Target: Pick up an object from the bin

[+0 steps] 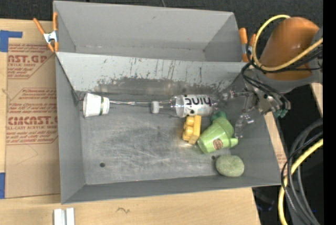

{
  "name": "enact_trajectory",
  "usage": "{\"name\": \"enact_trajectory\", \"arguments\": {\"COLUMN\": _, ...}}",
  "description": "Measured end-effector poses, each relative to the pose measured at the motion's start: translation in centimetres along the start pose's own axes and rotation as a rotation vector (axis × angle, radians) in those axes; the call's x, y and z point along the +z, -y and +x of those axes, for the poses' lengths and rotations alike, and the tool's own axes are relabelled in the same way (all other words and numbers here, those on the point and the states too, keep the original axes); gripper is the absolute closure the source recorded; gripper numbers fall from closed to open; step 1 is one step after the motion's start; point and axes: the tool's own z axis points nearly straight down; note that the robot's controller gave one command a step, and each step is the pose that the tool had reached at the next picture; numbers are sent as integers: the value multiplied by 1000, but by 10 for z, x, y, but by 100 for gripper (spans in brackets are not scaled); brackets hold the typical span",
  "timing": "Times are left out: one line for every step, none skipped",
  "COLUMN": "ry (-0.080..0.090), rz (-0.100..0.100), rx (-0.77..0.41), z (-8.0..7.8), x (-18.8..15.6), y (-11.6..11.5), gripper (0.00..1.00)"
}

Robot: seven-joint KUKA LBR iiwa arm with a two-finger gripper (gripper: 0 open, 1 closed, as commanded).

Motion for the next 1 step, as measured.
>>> {"name": "enact_trajectory", "arguments": {"ry": 0, "rz": -1, "rx": 197, "z": 2, "x": 6, "y": 7, "gripper": 0}}
